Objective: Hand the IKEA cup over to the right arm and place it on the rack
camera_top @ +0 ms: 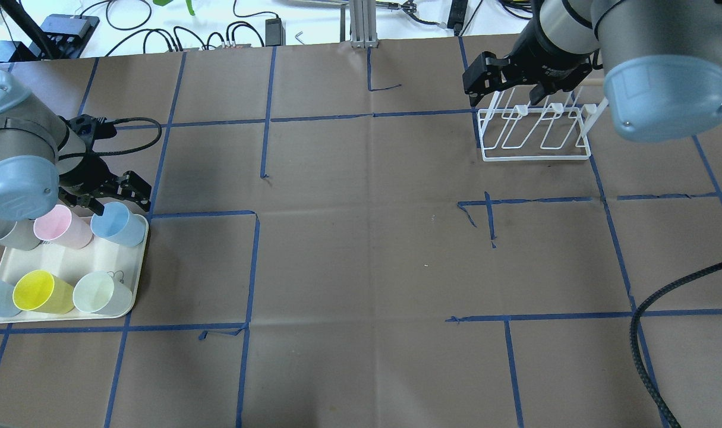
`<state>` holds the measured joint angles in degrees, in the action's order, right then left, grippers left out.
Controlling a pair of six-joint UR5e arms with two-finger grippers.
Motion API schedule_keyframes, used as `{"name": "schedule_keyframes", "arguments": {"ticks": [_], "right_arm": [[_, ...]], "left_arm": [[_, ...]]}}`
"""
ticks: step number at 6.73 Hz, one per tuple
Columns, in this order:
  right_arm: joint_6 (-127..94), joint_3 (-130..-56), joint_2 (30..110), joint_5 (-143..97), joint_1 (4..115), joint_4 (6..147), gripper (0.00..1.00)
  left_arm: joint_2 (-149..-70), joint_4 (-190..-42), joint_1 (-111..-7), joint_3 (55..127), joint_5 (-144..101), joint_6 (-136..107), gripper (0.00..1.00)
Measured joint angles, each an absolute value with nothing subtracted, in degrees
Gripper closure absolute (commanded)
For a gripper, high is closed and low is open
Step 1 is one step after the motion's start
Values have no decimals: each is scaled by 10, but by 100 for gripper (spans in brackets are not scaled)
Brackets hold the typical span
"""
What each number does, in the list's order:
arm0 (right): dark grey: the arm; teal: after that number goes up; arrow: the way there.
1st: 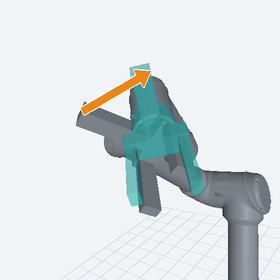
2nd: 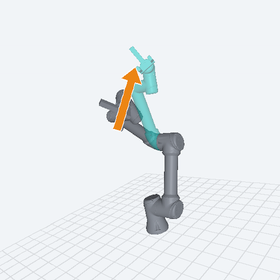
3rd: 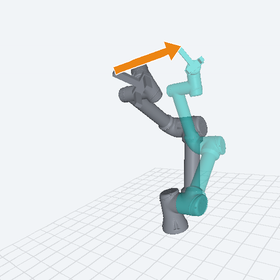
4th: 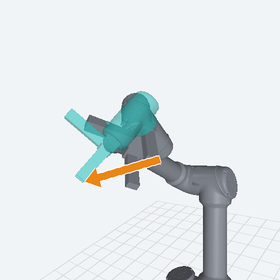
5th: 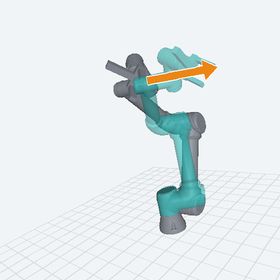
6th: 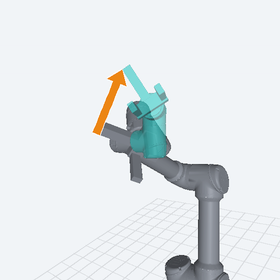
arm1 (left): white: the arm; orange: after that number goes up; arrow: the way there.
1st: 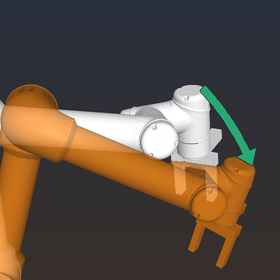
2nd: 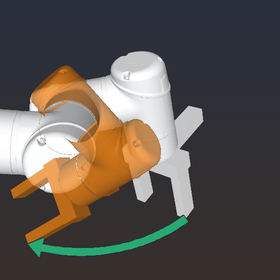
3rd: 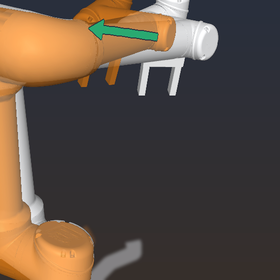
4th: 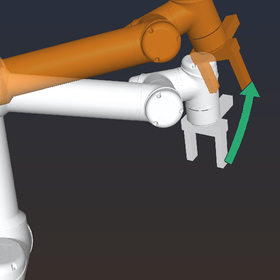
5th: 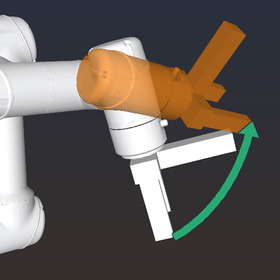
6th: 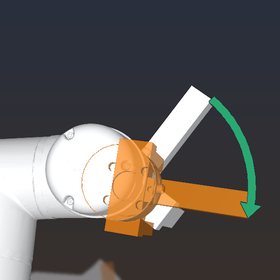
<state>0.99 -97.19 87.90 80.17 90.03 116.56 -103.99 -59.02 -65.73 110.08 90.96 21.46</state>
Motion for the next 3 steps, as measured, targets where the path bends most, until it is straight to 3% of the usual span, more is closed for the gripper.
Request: {"name": "schedule_keyframes", "arguments": {"ticks": [1,2,3], "right_arm": [[-9,-998,888,780,900,1223,0],[-26,-1023,895,758,900,1283,0],[-46,-1049,899,733,900,1350,0]], "left_arm": [[-1043,-580,-657,1107,912,217,6],[-1044,-575,-657,1109,914,219,19],[-1045,-574,-657,1110,915,220,45]]}}
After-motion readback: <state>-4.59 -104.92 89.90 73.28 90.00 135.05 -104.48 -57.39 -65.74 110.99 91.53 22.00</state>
